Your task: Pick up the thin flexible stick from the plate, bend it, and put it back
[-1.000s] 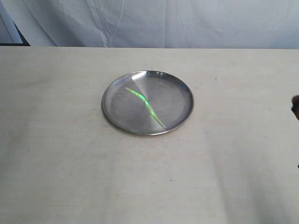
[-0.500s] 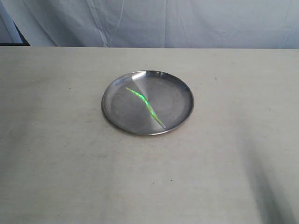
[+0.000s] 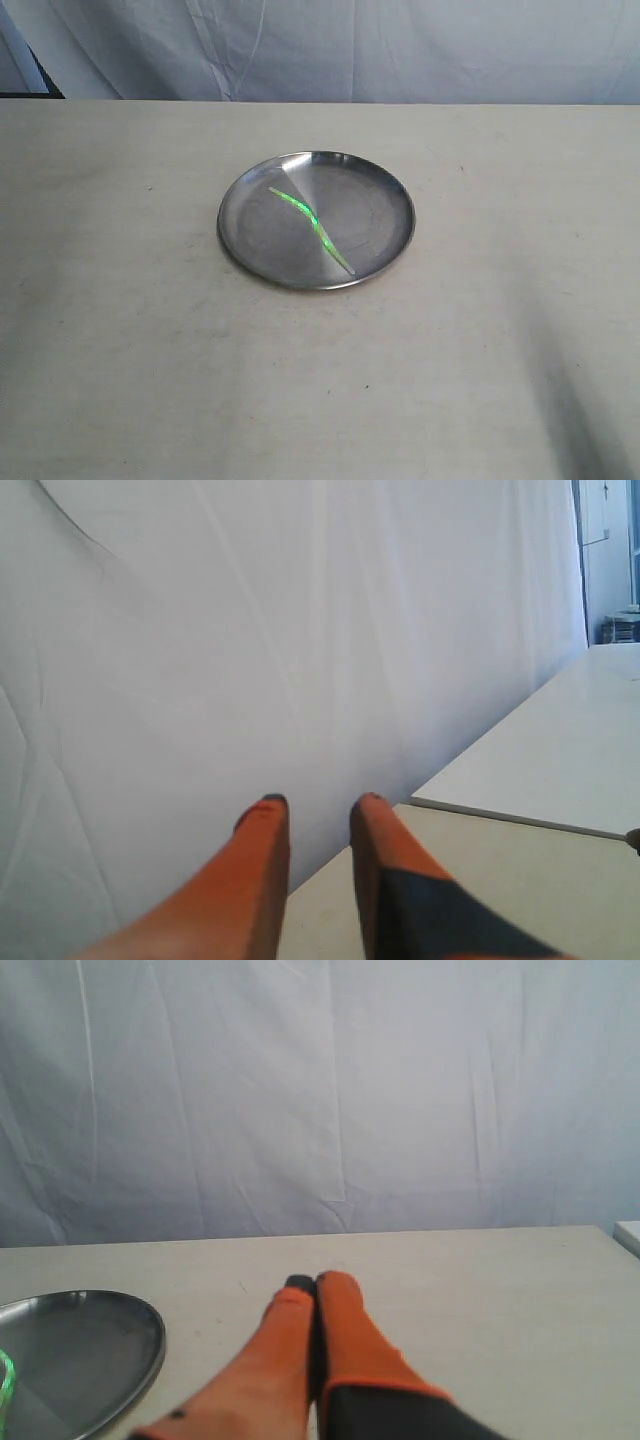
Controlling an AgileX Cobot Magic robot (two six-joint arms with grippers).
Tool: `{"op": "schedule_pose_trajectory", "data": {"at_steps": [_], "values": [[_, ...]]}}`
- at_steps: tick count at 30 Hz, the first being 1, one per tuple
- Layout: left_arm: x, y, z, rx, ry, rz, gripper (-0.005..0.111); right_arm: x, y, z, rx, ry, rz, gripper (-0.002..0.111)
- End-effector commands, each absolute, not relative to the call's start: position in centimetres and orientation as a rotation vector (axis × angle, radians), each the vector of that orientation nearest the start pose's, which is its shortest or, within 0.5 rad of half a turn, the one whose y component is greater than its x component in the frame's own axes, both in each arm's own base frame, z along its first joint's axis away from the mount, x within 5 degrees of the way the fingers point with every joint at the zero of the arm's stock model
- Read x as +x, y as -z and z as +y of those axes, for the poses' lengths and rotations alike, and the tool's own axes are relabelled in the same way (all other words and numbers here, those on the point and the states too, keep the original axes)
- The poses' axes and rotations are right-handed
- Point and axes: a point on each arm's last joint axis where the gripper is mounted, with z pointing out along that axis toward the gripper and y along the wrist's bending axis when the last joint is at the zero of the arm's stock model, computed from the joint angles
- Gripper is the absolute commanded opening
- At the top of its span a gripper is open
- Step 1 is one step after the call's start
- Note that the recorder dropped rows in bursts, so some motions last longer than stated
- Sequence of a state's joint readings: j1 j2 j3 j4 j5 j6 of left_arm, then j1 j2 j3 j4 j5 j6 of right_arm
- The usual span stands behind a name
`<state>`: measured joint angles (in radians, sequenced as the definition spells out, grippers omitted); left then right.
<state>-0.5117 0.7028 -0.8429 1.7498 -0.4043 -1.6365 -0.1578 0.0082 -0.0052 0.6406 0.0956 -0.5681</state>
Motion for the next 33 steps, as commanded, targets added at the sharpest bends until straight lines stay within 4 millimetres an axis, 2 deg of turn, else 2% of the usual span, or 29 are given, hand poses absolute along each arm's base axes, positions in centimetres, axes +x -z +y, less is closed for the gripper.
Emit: {"op": "schedule_pose_trajectory", "data": {"at_steps": [1, 3, 6, 10, 13, 17, 21, 27, 33], "values": [[9.6, -42.0, -9.5, 0.71, 0.681, 1.291, 0.024, 5.6, -20.6, -0.4, 0.128, 0.036, 1.562, 0.0], [10.0, -40.8, -9.4, 0.653, 0.727, 1.353, 0.024, 5.6, -20.6, -0.4, 0.128, 0.036, 1.562, 0.0], [10.4, -37.6, -8.7, 0.516, 0.784, 1.461, 0.024, 5.6, -20.6, -0.4, 0.13, 0.033, 1.561, 0.0], [10.4, -32.8, -6.7, 0.151, 0.888, 1.575, 0.024, 5.6, -20.6, -0.4, 0.141, 0.02, 1.559, 0.0], [9.7, -30.1, -5.1, -0.102, 0.936, 1.582, 0.024, 5.6, -20.6, -0.4, 0.141, 0.02, 1.559, 0.0], [8.3, -27.4, -3.7, -0.219, 0.889, 1.552, 0.024, 5.6, -20.6, -0.4, 0.141, 0.02, 1.559, 0.0], [7.0, -26.4, -3.0, -0.238, 0.853, 1.464, 0.024, 5.6, -20.6, -0.4, 0.141, 0.02, 1.559, 0.0], [6.5, -26.4, -2.9, -0.235, 0.842, 1.424, 0.024, 5.6, -20.6, -0.4, 0.145, 0.021, 1.555, 0.0], [6.4, -26.8, -2.9, -0.329, 0.97, 1.377, 0.024, 5.6, -20.6, -0.4, 0.146, 0.022, 1.553, 0.0]]}}
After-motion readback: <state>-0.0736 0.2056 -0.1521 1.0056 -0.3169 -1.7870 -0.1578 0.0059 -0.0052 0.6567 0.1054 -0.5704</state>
